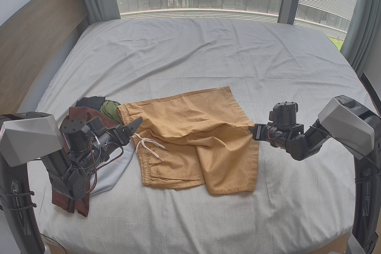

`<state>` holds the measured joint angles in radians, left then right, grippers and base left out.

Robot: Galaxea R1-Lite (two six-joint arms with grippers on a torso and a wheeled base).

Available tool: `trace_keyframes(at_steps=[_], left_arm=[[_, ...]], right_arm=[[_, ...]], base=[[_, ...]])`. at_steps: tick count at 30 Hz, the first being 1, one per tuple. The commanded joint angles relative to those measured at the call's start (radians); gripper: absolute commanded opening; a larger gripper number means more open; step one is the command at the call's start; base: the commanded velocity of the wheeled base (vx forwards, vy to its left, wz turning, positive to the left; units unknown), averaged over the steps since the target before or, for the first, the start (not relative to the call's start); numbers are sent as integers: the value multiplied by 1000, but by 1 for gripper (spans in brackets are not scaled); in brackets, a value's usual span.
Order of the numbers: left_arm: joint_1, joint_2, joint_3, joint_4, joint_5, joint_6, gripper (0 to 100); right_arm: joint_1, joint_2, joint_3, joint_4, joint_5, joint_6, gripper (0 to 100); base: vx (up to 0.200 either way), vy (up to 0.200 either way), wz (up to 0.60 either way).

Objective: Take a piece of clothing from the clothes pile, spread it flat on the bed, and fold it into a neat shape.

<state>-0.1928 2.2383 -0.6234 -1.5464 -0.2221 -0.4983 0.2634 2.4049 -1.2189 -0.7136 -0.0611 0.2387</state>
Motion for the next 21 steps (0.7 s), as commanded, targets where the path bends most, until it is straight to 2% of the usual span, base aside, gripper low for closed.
trace_keyframes(at_steps=[1, 6, 10, 17, 21], left_arm=[[-1, -3, 19, 0, 0, 0, 100], [-8, -3, 85, 0, -6, 0, 100], [-14, -6, 156, -1, -19, 0, 100], [-36, -6, 234, -1, -23, -2, 100], [-63, 7, 260, 0, -22, -6, 100]], right_arm=[[2, -1, -2, -13, -23, -1, 100], [27, -49, 70, -92, -34, -1, 100], [85, -124, 220, -182, -20, 2, 100], [148, -144, 378, -386, 1, 4, 100], [149, -135, 443, -500, 78, 28, 100]], base=[[0, 0, 0], [0, 0, 0], [0, 0, 0], [0, 0, 0], [0, 0, 0]])
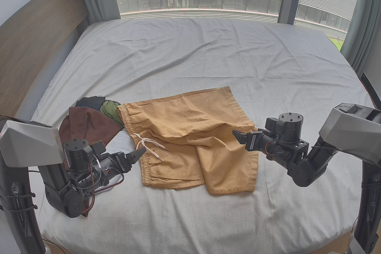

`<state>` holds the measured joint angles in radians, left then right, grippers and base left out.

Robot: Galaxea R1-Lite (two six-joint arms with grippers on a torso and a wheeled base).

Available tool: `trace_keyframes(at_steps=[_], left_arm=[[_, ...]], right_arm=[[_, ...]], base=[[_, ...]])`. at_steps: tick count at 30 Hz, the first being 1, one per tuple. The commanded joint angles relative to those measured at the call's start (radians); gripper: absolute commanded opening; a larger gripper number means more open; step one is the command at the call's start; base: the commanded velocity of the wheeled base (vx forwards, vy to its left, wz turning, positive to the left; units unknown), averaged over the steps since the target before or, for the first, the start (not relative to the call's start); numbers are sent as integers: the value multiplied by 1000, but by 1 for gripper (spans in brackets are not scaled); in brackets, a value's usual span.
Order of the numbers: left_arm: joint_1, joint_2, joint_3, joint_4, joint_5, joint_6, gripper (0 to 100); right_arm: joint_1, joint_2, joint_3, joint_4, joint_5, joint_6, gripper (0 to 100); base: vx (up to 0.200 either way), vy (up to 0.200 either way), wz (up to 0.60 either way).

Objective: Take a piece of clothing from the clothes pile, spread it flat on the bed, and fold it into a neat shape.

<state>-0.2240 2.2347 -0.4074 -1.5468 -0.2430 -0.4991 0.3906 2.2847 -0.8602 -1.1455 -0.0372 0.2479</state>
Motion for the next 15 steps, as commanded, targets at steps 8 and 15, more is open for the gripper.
trace_keyframes(at_steps=[8, 15], left_arm=[[-47, 89, 39, 1, 2, -6, 100], [-49, 155, 25, 1, 4, -7, 100]], right_arm=[[22, -10, 129, -194, 140, 113, 100], [25, 7, 122, -214, 151, 119, 100]], base=[[0, 0, 0], [0, 0, 0]])
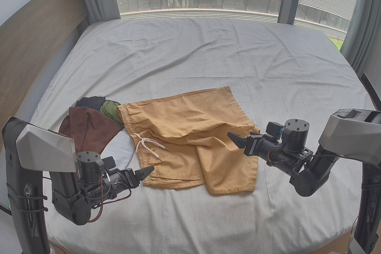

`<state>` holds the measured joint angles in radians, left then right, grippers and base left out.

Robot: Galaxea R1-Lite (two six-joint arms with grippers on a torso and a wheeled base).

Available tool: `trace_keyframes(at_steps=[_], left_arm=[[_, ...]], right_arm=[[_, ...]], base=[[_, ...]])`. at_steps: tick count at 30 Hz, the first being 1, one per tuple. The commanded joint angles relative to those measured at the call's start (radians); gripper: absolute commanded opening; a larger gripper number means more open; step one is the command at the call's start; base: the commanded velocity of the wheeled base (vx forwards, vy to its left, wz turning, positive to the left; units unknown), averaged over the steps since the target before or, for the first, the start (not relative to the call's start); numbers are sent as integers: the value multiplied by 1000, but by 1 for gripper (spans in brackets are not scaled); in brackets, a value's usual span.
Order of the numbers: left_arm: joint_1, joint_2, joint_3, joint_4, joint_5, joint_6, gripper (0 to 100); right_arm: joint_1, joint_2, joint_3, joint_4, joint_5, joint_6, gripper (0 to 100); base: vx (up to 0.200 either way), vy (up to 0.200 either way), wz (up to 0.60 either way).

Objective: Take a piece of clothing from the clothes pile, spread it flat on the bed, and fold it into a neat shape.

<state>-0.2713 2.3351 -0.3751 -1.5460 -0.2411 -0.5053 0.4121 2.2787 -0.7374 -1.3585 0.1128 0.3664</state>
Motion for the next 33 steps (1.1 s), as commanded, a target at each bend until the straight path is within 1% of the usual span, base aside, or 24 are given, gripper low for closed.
trace_keyframes(at_steps=[1, 8, 14, 17, 26, 33], left_arm=[[-2, 58, -11, 0, 3, -2, 100], [-5, 105, -30, 0, 0, -4, 100], [-20, 148, -84, 1, 2, -38, 100], [-28, 173, -111, 0, 5, -39, 100], [-46, 196, -159, 1, 14, -73, 100], [-46, 201, -160, 1, 14, -82, 100]], right_arm=[[5, 13, 0, -1, 1, 0, 100], [5, 16, 1, -2, -1, 0, 100], [7, 21, -2, -5, -2, 0, 100], [5, 21, -2, -5, -2, 2, 100], [4, 19, -2, -5, -2, 2, 100], [5, 19, 0, -5, -4, 2, 100]], base=[[0, 0, 0], [0, 0, 0], [0, 0, 0], [0, 0, 0], [0, 0, 0], [0, 0, 0]])
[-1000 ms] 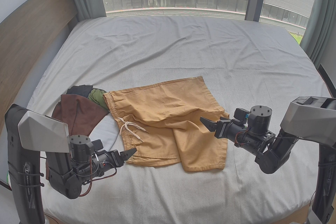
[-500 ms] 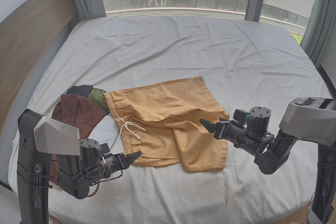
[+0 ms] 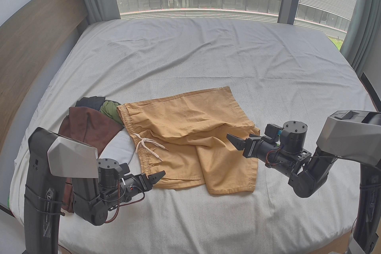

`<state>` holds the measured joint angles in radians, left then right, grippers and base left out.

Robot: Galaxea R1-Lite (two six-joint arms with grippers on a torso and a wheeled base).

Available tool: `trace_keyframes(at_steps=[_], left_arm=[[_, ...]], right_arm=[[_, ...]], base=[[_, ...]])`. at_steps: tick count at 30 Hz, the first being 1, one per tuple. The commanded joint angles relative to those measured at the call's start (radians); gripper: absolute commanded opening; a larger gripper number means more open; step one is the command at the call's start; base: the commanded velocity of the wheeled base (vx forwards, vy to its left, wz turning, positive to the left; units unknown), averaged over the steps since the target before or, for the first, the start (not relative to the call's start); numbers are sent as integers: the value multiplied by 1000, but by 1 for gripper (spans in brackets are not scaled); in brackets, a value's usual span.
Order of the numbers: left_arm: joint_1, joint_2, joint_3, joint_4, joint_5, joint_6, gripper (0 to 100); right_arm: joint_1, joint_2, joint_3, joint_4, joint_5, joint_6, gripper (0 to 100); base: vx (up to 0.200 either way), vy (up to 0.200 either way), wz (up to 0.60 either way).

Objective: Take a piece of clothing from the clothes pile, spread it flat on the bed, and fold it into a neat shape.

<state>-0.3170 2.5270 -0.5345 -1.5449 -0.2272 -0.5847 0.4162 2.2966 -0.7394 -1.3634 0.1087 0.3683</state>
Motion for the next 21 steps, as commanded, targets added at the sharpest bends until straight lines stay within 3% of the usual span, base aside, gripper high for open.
trace_keyframes(at_steps=[1, 4, 5, 15, 21], left_arm=[[-1, 9, -1, 0, 0, -4, 100], [-2, 12, -1, 0, 0, -12, 100], [-5, 13, -4, 0, 0, -12, 0], [-2, 29, -32, 0, 0, -11, 0], [19, -13, 5, -1, 12, -3, 0]], right_arm=[[1, 3, 2, -3, 0, 0, 100], [1, 3, 3, -22, -1, 0, 100], [0, 4, 3, -23, -1, 0, 100], [-2, 6, 14, -13, -1, -2, 100], [19, 52, 103, -45, 9, 23, 100]], base=[[0, 0, 0], [0, 0, 0], [0, 0, 0], [0, 0, 0], [0, 0, 0]])
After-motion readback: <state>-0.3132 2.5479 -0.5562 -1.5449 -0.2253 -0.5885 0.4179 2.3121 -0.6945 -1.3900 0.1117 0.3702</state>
